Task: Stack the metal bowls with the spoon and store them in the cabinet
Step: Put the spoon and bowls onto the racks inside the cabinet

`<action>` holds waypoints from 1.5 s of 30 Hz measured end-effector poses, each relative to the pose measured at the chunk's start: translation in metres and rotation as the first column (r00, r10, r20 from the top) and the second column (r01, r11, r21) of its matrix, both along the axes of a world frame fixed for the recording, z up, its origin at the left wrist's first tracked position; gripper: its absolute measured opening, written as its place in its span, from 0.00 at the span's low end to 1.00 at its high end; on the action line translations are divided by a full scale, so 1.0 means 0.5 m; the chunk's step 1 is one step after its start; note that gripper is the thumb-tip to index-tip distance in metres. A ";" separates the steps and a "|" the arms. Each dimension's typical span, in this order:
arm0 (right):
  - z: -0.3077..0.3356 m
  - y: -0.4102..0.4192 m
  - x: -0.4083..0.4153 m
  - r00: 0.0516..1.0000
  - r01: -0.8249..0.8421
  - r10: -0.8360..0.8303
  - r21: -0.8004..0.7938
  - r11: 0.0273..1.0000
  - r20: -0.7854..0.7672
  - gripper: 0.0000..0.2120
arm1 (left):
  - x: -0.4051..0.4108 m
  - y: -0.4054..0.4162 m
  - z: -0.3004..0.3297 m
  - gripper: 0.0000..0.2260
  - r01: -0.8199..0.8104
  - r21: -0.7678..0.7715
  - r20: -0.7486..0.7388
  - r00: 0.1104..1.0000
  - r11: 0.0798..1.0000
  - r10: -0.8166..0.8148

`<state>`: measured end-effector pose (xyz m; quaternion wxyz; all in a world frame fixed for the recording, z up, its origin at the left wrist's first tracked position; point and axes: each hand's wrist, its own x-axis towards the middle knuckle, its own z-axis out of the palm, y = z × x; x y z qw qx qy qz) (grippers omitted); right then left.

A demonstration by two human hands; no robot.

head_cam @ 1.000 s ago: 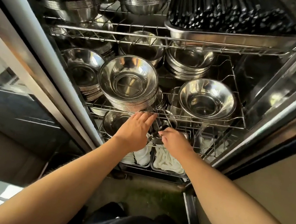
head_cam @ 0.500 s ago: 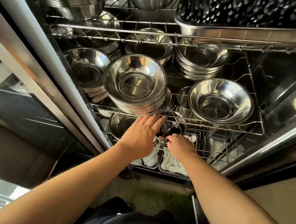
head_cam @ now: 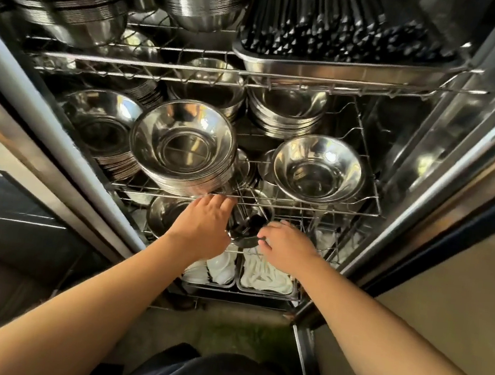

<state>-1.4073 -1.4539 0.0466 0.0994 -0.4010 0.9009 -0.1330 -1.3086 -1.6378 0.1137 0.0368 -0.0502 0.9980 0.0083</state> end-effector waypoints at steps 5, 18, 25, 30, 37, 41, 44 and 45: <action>0.074 0.055 0.013 0.980 -0.027 -0.005 -0.157 0.987 -0.198 0.11 | -0.024 0.030 0.041 0.29 -0.081 0.013 0.126 0.989 0.997 0.079; 0.219 0.133 -0.053 0.912 0.281 -0.324 -0.194 0.940 -0.252 0.33 | -0.125 0.096 0.094 0.31 0.062 0.123 -0.087 0.995 0.991 -0.051; 0.218 0.135 -0.087 0.844 0.535 -0.536 -0.063 0.842 0.005 0.55 | -0.173 0.111 0.053 0.42 0.046 0.122 0.022 0.999 0.991 -0.049; 0.211 0.130 -0.089 0.832 0.553 -0.552 -0.001 0.833 0.059 0.63 | -0.173 0.116 0.035 0.42 0.043 0.126 0.020 0.999 0.991 -0.045; 0.217 0.119 -0.079 0.859 0.512 -0.511 0.004 0.859 0.038 0.63 | -0.158 0.111 0.036 0.43 -0.009 0.125 0.003 1.000 0.992 0.009; 0.218 0.106 -0.069 0.869 0.495 -0.494 0.001 0.869 0.033 0.62 | -0.146 0.103 0.039 0.44 -0.041 0.113 0.013 0.999 0.993 0.039; 0.217 0.096 -0.063 0.876 0.482 -0.482 0.009 0.876 0.025 0.62 | -0.136 0.095 0.041 0.43 -0.052 0.106 0.017 0.999 0.993 0.051; 0.217 0.094 -0.062 0.876 0.482 -0.482 0.009 0.876 0.022 0.62 | -0.135 0.094 0.041 0.43 -0.055 0.103 0.018 0.998 0.993 0.054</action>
